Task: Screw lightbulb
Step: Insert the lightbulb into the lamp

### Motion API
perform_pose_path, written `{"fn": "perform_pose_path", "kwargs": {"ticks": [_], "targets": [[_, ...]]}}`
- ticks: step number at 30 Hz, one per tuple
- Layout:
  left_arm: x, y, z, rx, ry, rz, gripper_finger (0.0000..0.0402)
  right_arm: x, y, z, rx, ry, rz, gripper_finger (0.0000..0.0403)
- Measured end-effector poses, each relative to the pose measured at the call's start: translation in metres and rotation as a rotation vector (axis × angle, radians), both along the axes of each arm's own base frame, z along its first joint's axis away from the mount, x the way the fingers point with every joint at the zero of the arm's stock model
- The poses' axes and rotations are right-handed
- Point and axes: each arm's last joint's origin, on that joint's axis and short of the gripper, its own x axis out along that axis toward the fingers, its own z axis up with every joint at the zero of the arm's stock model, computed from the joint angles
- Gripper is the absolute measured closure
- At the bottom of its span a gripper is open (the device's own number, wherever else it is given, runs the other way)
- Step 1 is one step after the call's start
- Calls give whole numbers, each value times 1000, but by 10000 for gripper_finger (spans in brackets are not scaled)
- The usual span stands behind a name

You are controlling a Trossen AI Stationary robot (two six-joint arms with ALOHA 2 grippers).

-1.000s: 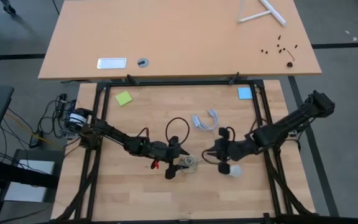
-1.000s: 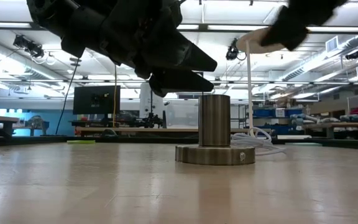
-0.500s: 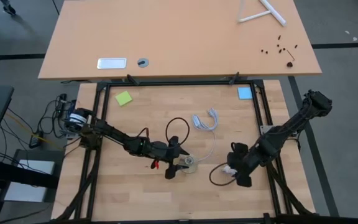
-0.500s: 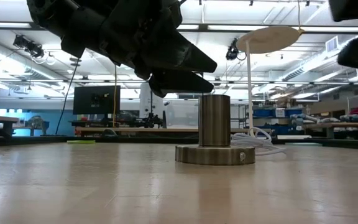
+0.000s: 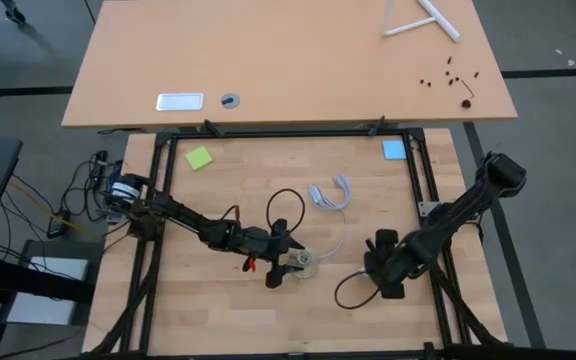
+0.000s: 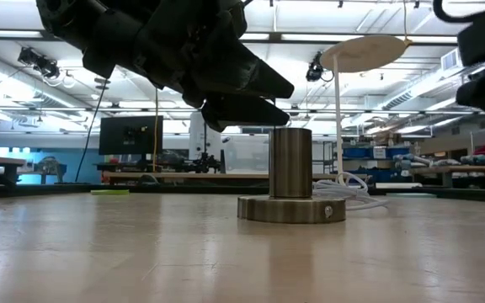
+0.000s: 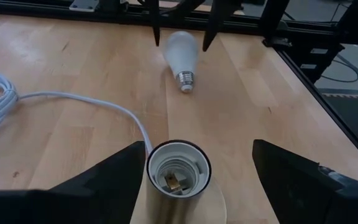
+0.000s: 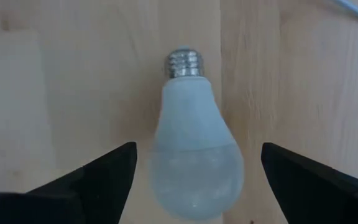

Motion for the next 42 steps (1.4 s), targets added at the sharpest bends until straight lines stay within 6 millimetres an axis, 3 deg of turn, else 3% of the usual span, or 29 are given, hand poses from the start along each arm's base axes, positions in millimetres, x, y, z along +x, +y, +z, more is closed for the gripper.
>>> {"fn": "perform_pose_path", "kwargs": {"ticks": [17, 31, 42], "targets": [[0, 0, 0, -9, 1, 7, 98, 6, 7, -34, -65, 157, 76, 56], [-7, 1, 23, -20, -40, -26, 98, 12, 10, -20, -82, 153, 77, 57], [-8, 1, 20, -12, -3, -26, 99, 14, 11, -22, -79, 121, 83, 57]]}}
